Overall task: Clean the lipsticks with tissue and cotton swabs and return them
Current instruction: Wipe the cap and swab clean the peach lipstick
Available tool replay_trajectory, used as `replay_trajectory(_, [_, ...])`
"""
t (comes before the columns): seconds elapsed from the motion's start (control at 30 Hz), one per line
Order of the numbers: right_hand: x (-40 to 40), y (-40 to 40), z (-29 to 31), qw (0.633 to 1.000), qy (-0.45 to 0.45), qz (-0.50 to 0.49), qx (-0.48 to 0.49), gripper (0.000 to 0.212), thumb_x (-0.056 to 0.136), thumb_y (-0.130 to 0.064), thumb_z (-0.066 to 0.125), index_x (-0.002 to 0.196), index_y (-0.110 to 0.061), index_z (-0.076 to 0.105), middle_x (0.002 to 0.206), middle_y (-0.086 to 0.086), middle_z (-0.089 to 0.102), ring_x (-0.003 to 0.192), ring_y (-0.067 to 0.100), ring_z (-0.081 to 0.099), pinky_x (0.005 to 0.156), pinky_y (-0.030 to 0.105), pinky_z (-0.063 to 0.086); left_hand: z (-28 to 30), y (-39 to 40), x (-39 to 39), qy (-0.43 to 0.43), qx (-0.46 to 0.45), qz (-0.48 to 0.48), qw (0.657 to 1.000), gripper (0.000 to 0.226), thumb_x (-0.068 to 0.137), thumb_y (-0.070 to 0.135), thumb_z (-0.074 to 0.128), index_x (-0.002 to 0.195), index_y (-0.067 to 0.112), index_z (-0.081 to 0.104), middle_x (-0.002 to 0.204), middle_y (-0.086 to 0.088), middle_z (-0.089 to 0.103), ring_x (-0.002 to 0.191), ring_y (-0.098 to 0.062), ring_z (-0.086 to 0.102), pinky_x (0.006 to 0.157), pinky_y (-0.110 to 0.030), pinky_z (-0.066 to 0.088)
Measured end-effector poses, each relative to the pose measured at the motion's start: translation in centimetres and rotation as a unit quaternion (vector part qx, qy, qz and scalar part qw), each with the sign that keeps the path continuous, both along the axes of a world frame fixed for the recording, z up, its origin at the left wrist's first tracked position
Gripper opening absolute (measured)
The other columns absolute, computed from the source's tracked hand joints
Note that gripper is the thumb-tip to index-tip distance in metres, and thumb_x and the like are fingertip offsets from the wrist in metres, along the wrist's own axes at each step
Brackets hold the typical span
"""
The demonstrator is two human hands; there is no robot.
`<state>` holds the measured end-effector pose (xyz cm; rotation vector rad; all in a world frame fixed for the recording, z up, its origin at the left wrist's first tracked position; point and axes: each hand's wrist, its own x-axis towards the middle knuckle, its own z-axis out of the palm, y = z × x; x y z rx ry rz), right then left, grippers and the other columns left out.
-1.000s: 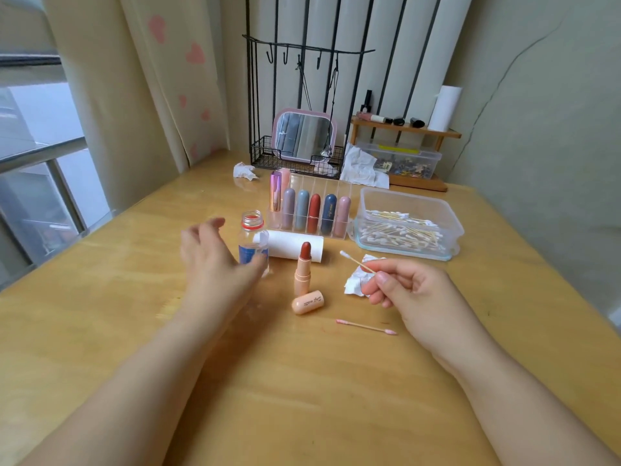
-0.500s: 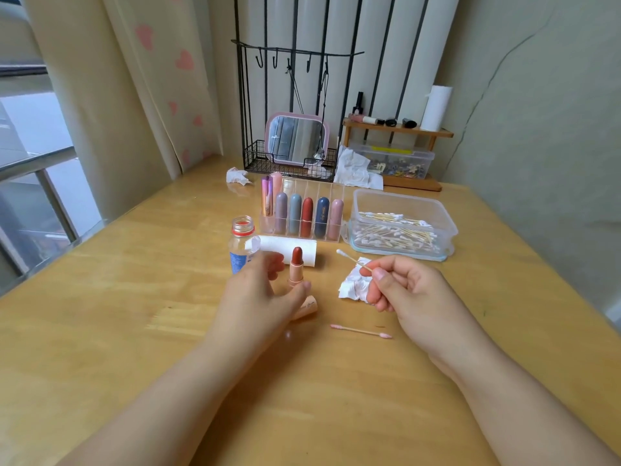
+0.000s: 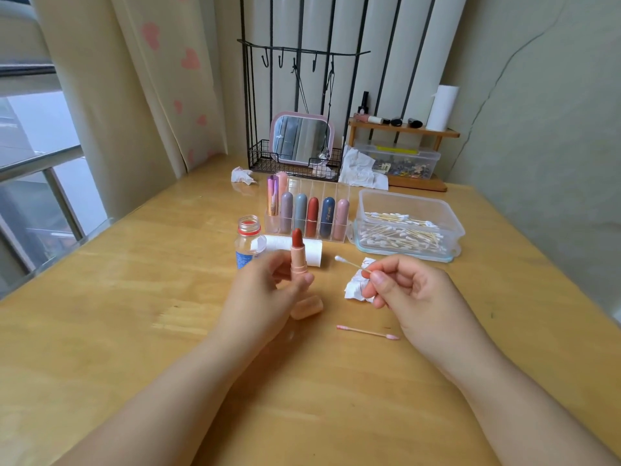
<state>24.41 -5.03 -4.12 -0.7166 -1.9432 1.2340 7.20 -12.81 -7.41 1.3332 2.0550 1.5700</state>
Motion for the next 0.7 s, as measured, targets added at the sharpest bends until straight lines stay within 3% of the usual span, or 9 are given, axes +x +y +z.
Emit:
replay_trajectory(0.07, [0.2, -0.3, 0.6, 0.999, 0.027, 0.001, 0.022, 0.015, 0.092, -0.008, 0.055, 0.086, -0.018, 0.065, 0.066, -0.007, 0.067, 0.061, 0.002, 0.058, 0.065, 0.012, 0.046, 1.0, -0.7, 0.4, -0.094, 0.057, -0.052, 0.993, 0.005, 0.084, 0.02, 0.068, 0.087, 0.021, 0.064, 0.076, 0.006, 0.068, 0.075, -0.009, 0.064, 0.07, -0.018, 0.047])
replay_trajectory(0.17, [0.6, -1.1, 1.8, 0.995, 0.065, 0.021, 0.079, 0.014, 0.092, -0.012, 0.057, 0.089, -0.022, 0.065, 0.065, -0.008, 0.063, 0.063, 0.001, 0.058, 0.063, 0.01, 0.045, 2.5, -1.8, 1.5, -0.256, 0.11, -0.148, 0.949, 0.019, 0.08, 0.028, 0.072, 0.093, 0.015, 0.066, 0.076, 0.001, 0.066, 0.076, -0.017, 0.066, 0.066, -0.023, 0.054])
replay_trajectory(0.23, [0.9, -1.6, 2.5, 0.99, 0.08, 0.025, 0.112, 0.014, 0.088, -0.019, 0.055, 0.09, -0.027, 0.066, 0.063, -0.013, 0.059, 0.06, 0.002, 0.056, 0.059, 0.008, 0.043, 3.2, -2.2, 2.2, -0.298, 0.12, -0.192, 0.927, 0.023, 0.078, 0.027, 0.067, 0.095, 0.013, 0.065, 0.077, -0.001, 0.063, 0.072, -0.02, 0.066, 0.065, -0.028, 0.055])
replay_trajectory(0.43, [1.5, -2.5, 3.3, 0.963, 0.054, -0.05, 0.257, 0.014, 0.085, -0.04, 0.052, 0.09, -0.034, 0.063, 0.056, -0.013, 0.047, 0.051, 0.006, 0.049, 0.051, 0.017, 0.042, 3.5, -2.6, 3.5, -0.28, 0.113, -0.235, 0.924, 0.029, 0.077, 0.025, 0.061, 0.101, 0.009, 0.065, 0.076, 0.0, 0.061, 0.069, -0.016, 0.062, 0.058, -0.022, 0.051])
replay_trajectory(0.57, [1.5, -2.3, 3.1, 0.941, 0.032, -0.075, 0.329, 0.01, 0.087, -0.033, 0.053, 0.087, -0.035, 0.063, 0.068, 0.002, 0.05, 0.057, 0.004, 0.046, 0.055, 0.008, 0.035, 3.6, -2.7, 3.6, -0.257, 0.104, -0.238, 0.931, 0.028, 0.078, 0.025, 0.06, 0.101, 0.011, 0.065, 0.077, 0.006, 0.066, 0.069, -0.014, 0.064, 0.06, -0.022, 0.051])
replay_trajectory(0.7, [1.6, -2.2, 2.9, 0.93, 0.031, -0.086, 0.356, 0.009, 0.088, -0.029, 0.054, 0.089, -0.032, 0.062, 0.071, 0.003, 0.049, 0.059, 0.0, 0.044, 0.057, 0.007, 0.034, 3.6, -2.7, 3.6, -0.24, 0.099, -0.238, 0.936, 0.028, 0.078, 0.026, 0.06, 0.102, 0.012, 0.065, 0.077, 0.007, 0.067, 0.07, -0.015, 0.064, 0.061, -0.023, 0.051])
